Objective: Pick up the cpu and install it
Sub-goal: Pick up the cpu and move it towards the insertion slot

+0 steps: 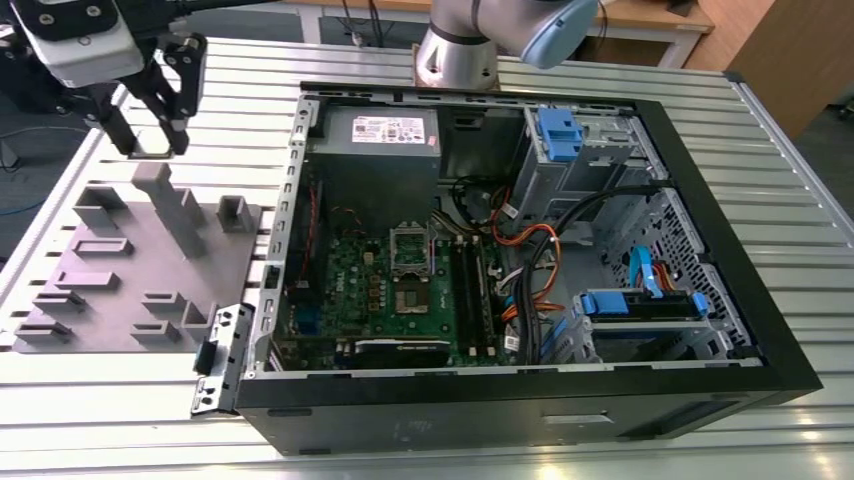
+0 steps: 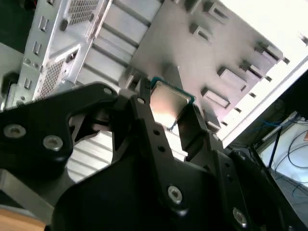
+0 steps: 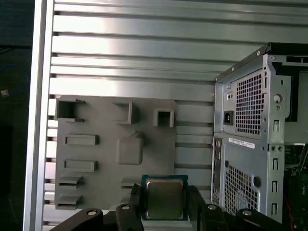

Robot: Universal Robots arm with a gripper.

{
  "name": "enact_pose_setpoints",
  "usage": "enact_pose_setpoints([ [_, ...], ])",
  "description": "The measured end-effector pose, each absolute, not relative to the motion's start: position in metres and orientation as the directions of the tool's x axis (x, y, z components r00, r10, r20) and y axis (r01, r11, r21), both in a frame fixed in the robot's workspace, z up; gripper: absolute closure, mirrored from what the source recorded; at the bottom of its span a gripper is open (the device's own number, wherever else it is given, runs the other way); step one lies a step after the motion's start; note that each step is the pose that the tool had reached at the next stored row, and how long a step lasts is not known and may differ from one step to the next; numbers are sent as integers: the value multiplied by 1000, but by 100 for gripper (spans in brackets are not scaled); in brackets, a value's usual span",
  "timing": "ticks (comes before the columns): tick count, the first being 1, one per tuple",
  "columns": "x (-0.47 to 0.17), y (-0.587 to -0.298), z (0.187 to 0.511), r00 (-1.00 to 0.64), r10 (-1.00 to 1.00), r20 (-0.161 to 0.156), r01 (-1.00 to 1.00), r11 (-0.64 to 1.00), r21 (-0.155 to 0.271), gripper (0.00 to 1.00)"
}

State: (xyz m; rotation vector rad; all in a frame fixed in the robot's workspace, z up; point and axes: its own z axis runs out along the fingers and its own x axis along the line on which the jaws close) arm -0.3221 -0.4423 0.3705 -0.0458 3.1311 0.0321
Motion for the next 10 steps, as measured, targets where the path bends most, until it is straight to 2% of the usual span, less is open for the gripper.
enact_pose_setpoints([
  [10,-305,-442,370,-1000,-29,-10,-29,999,20,53],
])
